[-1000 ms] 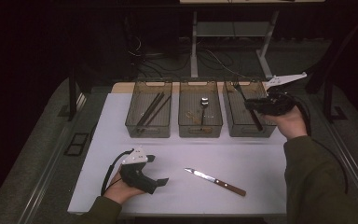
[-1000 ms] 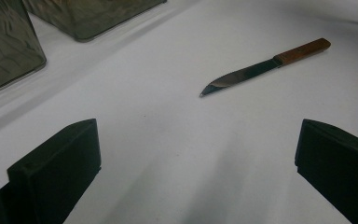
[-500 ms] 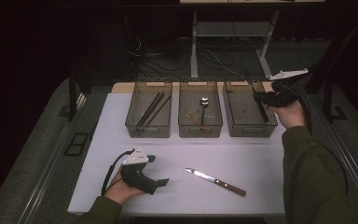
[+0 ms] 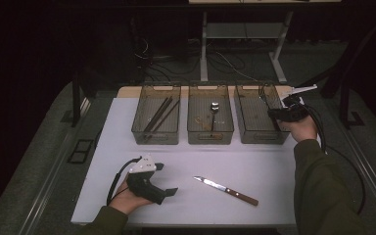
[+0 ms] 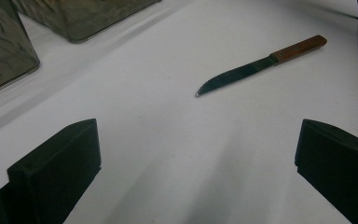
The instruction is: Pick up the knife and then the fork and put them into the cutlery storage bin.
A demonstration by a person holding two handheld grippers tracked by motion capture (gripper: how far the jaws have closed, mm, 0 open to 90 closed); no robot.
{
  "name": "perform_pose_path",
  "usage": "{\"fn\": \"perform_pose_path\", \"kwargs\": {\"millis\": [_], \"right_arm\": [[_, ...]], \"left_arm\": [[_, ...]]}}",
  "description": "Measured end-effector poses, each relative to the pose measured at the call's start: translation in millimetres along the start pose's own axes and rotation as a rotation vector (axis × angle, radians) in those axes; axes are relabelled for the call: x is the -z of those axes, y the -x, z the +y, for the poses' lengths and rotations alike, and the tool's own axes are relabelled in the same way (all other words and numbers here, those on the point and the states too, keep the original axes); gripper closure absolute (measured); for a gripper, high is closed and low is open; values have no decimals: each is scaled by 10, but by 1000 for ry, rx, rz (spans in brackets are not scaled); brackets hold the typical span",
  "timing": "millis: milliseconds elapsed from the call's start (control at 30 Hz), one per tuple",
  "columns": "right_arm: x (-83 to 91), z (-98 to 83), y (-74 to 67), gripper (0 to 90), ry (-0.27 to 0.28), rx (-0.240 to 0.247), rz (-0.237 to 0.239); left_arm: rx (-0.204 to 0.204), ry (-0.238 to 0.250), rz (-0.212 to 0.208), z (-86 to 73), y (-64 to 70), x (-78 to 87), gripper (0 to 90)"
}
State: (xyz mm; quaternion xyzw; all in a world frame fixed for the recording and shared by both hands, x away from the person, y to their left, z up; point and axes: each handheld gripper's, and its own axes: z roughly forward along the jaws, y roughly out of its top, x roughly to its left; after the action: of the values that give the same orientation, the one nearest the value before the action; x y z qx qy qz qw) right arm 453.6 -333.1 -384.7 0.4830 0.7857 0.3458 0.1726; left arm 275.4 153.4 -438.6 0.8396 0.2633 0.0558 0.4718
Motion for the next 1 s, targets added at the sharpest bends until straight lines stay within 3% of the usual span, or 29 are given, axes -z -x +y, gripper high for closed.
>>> {"fn": "perform_pose_path", "kwargs": {"millis": [100,167,233,433,600,800,1000], "right_arm": [[-16,-34,8,757,-7,-9,-3],[-15,-36,7,655,-9,-31,-4],[18,-20,3,558,22,-48,9],[162,35,-83,404,68,-59,34],[333,8,-189,359,127,-58,92],[462,-43,-304,345,156,-49,145],[631,-175,-503,322,172,12,191]], "left_arm": [[1,-4,-1,-2,1,-4,0],[1,-3,0,-2,2,-3,0],[2,-3,0,-1,-1,-2,0],[1,-3,1,-1,1,-2,0],[2,-2,3,0,1,2,0],[10,-4,7,-2,6,0,0],[12,-4,8,-7,3,2,0]]}}
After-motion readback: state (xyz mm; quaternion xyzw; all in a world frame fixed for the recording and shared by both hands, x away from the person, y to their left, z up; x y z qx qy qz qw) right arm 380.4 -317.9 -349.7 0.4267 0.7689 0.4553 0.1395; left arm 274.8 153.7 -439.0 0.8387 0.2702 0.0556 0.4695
